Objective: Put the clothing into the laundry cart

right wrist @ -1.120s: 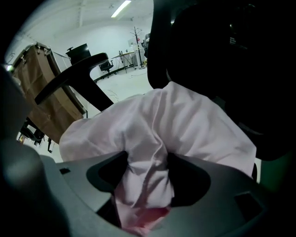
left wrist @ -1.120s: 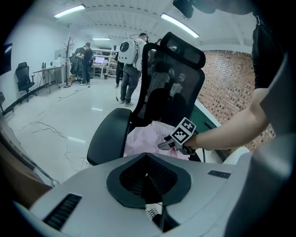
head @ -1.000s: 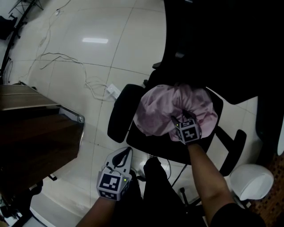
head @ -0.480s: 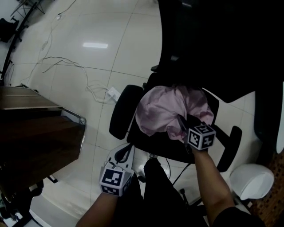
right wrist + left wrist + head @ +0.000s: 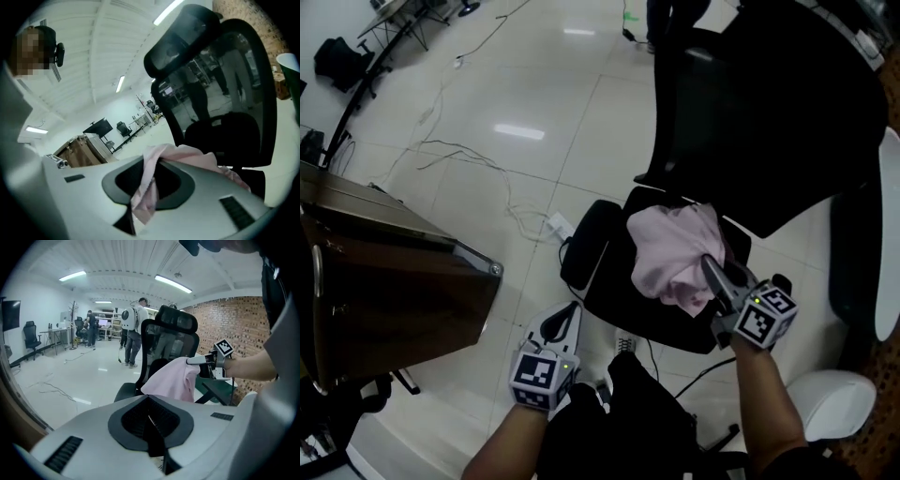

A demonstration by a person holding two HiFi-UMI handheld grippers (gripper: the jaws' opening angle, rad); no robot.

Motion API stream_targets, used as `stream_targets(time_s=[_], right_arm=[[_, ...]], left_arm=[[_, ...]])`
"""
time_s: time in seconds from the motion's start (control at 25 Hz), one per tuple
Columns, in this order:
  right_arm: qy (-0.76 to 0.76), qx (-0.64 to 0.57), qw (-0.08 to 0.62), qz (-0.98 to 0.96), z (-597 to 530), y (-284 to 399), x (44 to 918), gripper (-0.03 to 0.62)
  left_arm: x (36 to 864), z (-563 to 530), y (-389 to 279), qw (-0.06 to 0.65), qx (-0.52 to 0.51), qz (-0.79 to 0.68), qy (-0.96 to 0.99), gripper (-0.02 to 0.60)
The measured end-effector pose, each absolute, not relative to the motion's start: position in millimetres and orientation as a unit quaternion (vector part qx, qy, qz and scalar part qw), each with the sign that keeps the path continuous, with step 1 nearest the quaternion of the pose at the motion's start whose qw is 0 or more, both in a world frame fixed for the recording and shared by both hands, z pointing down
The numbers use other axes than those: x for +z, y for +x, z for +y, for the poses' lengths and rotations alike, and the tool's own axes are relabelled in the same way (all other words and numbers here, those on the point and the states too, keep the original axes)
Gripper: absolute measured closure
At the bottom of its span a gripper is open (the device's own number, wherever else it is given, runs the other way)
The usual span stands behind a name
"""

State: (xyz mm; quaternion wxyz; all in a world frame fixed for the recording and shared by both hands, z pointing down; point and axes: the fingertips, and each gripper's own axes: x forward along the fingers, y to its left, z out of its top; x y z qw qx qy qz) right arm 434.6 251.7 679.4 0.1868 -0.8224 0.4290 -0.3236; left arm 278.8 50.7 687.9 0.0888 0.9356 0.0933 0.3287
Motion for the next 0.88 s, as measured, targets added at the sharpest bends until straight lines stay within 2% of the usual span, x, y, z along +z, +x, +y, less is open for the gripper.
stream_targets(time_s=[0.28, 0.64, 0.88], right_arm=[[-0.814, -0.283, 0.259, 0.435, 232.4, 403.6, 581.8, 0.526], [-0.806, -0.219, 0.289, 0.467, 203.8, 355.4, 467.7, 0.526], [-0.805, -0.174, 0.251, 0.509, 157.7, 318.5, 394.3, 0.526]], left_arm=[[619.2, 26.1, 247.2, 0.071, 0.28, 0.082, 0.954, 0.583], [558.3, -13.9, 179.4, 0.063, 0.237, 0.049, 0.968, 0.583], [516.7, -57.7, 129.6, 0.062, 0.201, 0.0, 0.978, 0.583]])
